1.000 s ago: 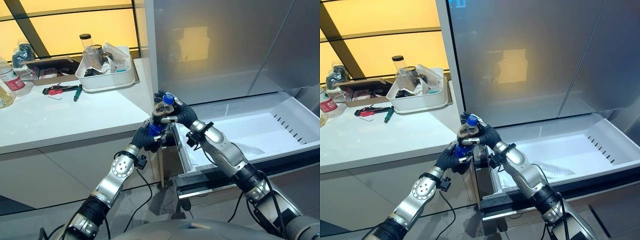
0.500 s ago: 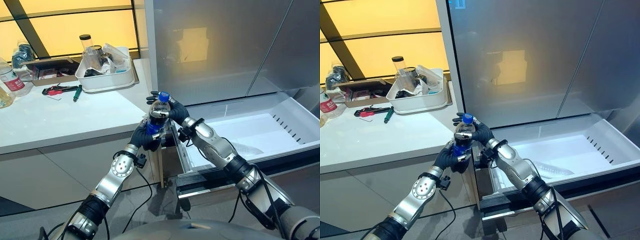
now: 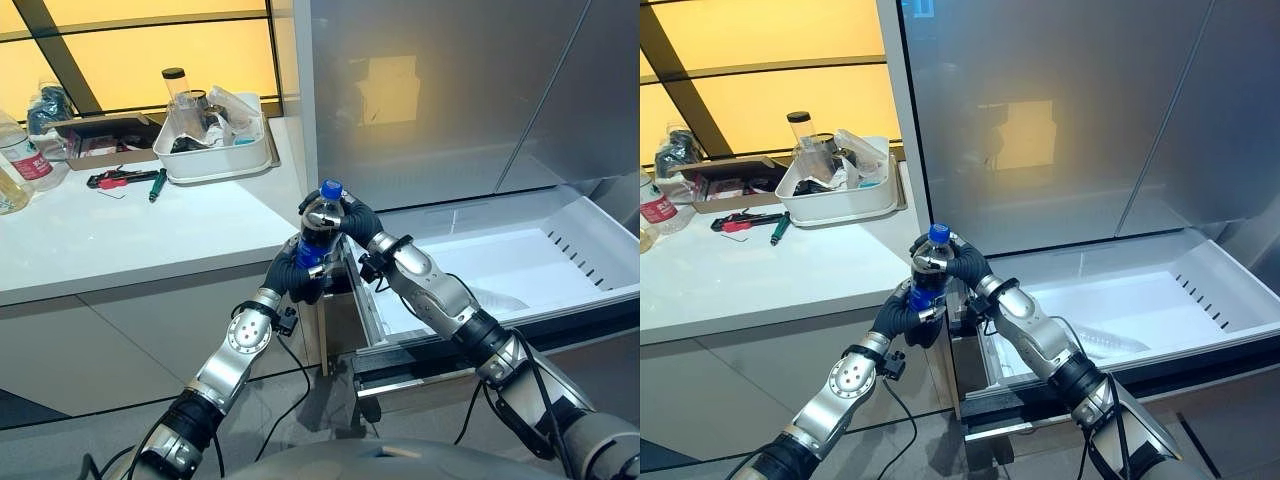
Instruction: Take the drinks into the refrigerator
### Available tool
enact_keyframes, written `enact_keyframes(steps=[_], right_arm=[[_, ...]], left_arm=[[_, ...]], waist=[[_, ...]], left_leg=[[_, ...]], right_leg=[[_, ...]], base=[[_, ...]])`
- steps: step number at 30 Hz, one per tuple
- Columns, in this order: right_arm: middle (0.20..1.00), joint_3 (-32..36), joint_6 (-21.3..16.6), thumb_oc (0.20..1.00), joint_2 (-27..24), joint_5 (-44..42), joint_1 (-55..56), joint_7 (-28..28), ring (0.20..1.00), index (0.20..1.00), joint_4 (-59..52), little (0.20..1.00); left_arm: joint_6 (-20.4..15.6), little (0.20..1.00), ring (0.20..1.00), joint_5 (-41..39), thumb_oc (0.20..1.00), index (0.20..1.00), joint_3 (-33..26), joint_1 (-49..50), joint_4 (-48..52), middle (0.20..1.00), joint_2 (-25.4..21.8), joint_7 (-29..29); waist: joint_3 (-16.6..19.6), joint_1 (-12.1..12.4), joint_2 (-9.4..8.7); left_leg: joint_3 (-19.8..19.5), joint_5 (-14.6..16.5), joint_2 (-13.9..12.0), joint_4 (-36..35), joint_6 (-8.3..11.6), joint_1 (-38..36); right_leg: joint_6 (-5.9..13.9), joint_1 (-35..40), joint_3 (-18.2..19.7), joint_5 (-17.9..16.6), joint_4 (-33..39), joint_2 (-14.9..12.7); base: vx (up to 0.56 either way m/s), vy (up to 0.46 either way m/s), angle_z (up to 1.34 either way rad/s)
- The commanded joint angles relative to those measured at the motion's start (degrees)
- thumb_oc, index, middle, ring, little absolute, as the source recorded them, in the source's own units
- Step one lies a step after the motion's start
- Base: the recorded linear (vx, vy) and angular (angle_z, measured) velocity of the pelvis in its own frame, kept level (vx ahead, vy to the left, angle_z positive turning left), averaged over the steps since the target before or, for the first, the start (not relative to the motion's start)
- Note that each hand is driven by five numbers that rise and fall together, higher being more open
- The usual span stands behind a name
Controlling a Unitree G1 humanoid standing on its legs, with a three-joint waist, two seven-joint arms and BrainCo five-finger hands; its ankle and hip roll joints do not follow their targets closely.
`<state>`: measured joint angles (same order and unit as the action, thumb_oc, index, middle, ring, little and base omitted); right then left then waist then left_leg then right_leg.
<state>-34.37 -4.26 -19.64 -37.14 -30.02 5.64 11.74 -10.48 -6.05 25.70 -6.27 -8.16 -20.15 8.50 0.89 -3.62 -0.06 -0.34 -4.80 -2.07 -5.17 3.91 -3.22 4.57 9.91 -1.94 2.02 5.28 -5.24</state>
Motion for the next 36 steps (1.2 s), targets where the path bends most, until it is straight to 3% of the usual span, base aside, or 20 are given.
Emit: enact_keyframes(steps=[1, 6, 14, 29, 36], right_arm=[[1.000, 4.80, -3.54, 1.000, 0.95, 1.89, -2.91, 1.53, 1.000, 1.000, -6.65, 1.000], [1.000, 6.04, -2.57, 1.000, -4.03, 7.40, -5.04, 2.57, 1.000, 1.000, -6.87, 1.000], [1.000, 4.62, -1.36, 1.000, -8.44, 8.47, -11.05, 5.51, 1.000, 1.000, -3.00, 1.000], [1.000, -2.54, 0.82, 1.000, -10.22, 3.88, -22.31, 11.27, 1.000, 1.000, 4.58, 1.000], [1.000, -0.94, -0.34, 1.000, -6.16, 6.63, -22.65, 7.56, 1.000, 1.000, 6.86, 1.000]], left_arm=[[-6.52, 0.200, 0.200, -1.91, 0.200, 0.200, -4.66, -12.57, 1.14, 0.200, 1.00, 1.97], [-6.82, 0.200, 0.200, -1.92, 0.200, 0.200, -6.10, -13.03, 1.55, 0.200, 0.20, 1.14], [-7.20, 0.200, 0.200, -0.56, 0.200, 0.200, -5.40, -14.21, 2.57, 0.200, -1.50, -1.55], [-7.50, 0.200, 0.200, 3.78, 0.200, 0.200, -2.72, -20.16, 3.04, 0.200, -5.44, -3.42], [-6.54, 0.200, 0.200, 2.88, 0.200, 0.200, -1.68, -21.39, 1.44, 0.200, -3.90, -3.46]], waist=[[1.11, 1.25, -1.07], [1.47, 1.07, -1.15], [1.88, 1.02, -1.30], [2.13, 1.07, -1.55], [2.14, 0.90, -1.35]], left_leg=[[1.37, 9.82, 2.66, 0.17, -3.81, -5.36], [1.38, 9.97, 2.58, 0.17, -3.76, -5.69], [1.41, 9.98, 2.50, 0.17, -3.64, -5.83], [1.26, 9.81, 2.40, 0.17, -3.33, -5.82], [1.22, 9.81, 2.42, 0.17, -3.45, -5.76]], right_leg=[[0.47, -2.21, -0.12, -1.36, -0.35, 0.60], [0.46, -1.98, -0.09, -1.25, -0.37, 0.59], [0.51, -1.79, -0.10, -1.28, -0.39, 0.67], [0.59, -1.63, -0.36, -1.34, -0.32, 0.75], [0.52, -1.73, -0.23, -1.43, -0.38, 0.72]], base=[[0.00, 0.000, 0.00], [0.00, 0.000, 0.00], [0.00, 0.000, 0.00], [0.00, 0.000, 0.00], [0.00, 0.000, 0.00]])
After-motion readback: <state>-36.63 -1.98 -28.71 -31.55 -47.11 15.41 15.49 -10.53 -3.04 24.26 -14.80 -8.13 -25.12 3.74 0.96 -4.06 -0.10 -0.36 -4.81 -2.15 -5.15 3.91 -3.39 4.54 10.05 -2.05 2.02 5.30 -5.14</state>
